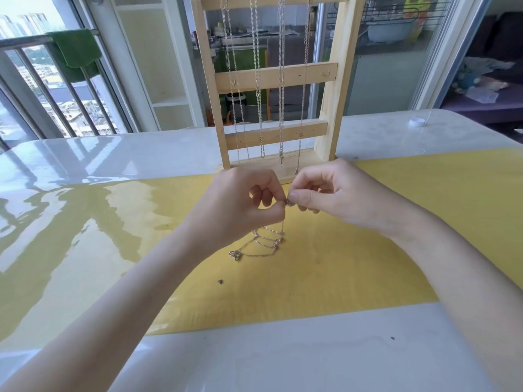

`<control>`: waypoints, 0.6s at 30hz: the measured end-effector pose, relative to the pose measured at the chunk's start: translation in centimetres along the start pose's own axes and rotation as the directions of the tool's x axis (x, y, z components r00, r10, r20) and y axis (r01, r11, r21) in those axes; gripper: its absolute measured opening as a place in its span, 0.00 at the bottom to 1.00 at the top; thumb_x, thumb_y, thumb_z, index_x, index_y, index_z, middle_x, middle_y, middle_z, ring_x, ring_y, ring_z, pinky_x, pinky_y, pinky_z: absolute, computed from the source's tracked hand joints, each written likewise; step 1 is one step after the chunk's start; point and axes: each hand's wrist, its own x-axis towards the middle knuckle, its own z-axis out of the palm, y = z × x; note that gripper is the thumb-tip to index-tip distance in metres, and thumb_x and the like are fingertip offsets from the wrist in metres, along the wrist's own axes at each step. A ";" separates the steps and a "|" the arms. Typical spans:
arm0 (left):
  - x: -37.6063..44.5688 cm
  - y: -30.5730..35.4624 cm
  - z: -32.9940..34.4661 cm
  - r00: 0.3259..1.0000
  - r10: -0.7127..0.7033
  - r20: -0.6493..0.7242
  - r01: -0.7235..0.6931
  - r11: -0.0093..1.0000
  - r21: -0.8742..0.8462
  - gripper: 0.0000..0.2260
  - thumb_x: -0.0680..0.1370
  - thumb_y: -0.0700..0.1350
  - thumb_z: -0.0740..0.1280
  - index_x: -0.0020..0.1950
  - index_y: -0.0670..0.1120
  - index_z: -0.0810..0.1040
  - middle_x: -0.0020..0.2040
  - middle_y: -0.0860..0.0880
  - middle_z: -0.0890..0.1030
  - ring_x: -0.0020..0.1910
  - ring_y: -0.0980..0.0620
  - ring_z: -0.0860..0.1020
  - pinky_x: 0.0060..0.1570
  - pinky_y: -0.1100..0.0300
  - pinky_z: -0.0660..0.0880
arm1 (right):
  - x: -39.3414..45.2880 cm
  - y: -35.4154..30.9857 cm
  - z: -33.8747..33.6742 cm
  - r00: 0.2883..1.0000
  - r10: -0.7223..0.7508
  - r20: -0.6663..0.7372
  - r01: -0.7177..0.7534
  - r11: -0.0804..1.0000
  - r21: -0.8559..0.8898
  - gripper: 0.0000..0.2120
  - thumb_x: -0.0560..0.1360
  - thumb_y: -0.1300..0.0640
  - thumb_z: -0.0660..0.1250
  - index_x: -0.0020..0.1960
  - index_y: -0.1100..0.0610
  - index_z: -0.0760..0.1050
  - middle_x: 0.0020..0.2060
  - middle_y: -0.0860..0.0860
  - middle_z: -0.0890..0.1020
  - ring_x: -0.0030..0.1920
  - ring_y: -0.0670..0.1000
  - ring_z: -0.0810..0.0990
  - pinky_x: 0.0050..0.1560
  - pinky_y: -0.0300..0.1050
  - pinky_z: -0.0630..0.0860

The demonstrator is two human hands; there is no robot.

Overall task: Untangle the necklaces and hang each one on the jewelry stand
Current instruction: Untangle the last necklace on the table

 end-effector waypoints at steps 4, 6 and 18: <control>0.0 0.1 0.0 0.994 -0.087 0.068 0.099 0.976 -0.193 0.06 0.70 0.39 0.70 0.35 0.45 0.77 0.28 0.56 0.74 0.31 0.58 0.71 0.36 0.61 0.73 | -0.2 0.0 -0.1 0.999 0.028 -0.032 -0.024 0.991 0.129 0.06 0.73 0.63 0.70 0.38 0.58 0.78 0.27 0.43 0.77 0.29 0.40 0.73 0.35 0.32 0.71; 0.0 0.3 0.0 0.981 -0.161 0.112 0.189 0.928 -0.321 0.08 0.74 0.36 0.69 0.35 0.43 0.76 0.29 0.55 0.74 0.31 0.57 0.71 0.34 0.64 0.73 | -0.2 -0.1 -0.2 0.997 0.019 -0.072 -0.007 0.985 0.173 0.05 0.72 0.63 0.71 0.38 0.58 0.78 0.30 0.46 0.78 0.30 0.41 0.73 0.35 0.33 0.72; 0.2 0.5 0.0 0.896 -0.331 0.297 0.442 0.598 -0.669 0.15 0.78 0.40 0.63 0.32 0.50 0.77 0.33 0.49 0.69 0.30 0.57 0.69 0.35 0.65 0.73 | 0.2 -0.2 0.5 0.973 -0.108 -0.204 0.137 0.982 0.133 0.02 0.72 0.66 0.70 0.44 0.61 0.81 0.35 0.53 0.82 0.32 0.43 0.77 0.40 0.36 0.75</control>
